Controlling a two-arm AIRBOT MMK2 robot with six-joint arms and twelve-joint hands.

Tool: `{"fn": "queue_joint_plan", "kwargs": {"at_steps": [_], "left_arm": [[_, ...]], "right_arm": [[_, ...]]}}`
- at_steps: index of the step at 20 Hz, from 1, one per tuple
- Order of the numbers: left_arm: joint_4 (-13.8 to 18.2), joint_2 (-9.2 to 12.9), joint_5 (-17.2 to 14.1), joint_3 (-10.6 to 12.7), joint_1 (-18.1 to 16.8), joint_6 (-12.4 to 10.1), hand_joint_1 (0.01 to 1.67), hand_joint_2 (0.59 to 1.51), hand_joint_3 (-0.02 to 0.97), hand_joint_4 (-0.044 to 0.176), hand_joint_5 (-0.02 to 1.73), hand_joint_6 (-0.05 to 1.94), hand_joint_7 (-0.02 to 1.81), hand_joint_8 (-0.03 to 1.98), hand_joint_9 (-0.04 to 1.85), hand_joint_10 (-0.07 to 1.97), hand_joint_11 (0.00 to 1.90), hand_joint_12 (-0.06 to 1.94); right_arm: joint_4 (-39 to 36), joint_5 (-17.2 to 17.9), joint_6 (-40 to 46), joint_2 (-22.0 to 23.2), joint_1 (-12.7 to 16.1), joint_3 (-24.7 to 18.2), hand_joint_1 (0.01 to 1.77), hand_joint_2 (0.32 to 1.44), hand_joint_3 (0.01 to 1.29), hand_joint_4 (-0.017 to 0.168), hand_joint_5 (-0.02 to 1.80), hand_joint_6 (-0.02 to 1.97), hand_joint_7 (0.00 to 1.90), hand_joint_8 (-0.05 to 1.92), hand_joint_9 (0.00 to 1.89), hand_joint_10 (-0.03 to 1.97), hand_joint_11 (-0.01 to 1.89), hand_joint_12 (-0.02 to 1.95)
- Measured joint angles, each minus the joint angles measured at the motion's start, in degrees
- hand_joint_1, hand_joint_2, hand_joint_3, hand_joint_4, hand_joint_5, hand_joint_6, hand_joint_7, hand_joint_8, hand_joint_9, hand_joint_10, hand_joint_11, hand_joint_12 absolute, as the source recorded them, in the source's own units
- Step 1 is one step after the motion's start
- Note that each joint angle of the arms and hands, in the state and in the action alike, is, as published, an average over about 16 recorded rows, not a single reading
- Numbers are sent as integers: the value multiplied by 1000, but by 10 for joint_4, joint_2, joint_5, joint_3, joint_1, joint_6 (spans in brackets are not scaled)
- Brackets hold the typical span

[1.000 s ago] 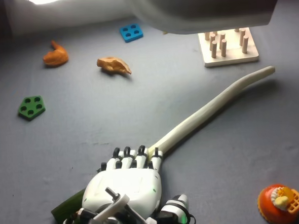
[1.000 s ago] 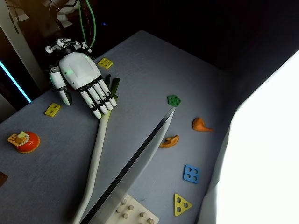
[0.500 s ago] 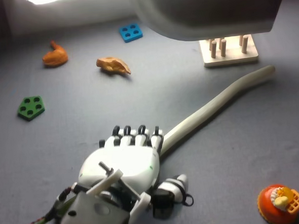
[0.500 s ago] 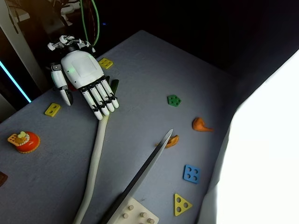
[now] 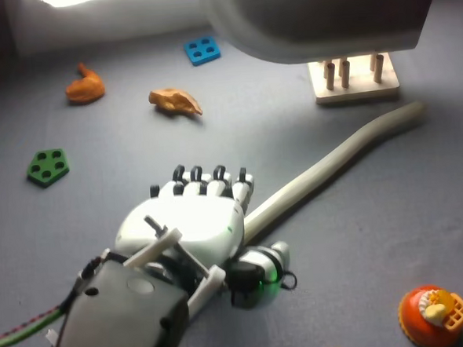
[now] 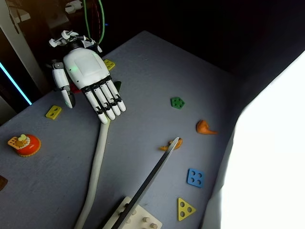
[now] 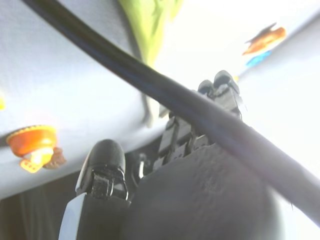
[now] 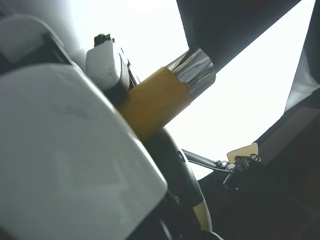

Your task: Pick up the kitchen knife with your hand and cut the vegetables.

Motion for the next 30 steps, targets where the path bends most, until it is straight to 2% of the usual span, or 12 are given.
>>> {"fn": "queue_joint_plan", "kwargs": {"at_steps": [11,20,30], "left_arm": [[-1,24,40,-2,-34,31,44,1457,10,2,21,7,21,16,22,7,17,4],[-4,37,50,-9,-41,34,63,1457,10,2,21,7,21,16,22,7,16,5],[-11,46,55,-13,-50,40,53,1457,10,2,21,7,20,16,22,7,22,5]], "right_arm": [[-24,6,18,-27,-2,37,1554,692,822,166,1356,1892,1512,1756,1556,1793,1589,1807],[-33,12,25,-59,-10,82,1554,691,823,167,1354,1892,1512,1755,1557,1793,1589,1807],[-37,25,33,-80,-26,107,1554,691,823,166,1362,1891,1512,1755,1557,1792,1588,1806]]}}
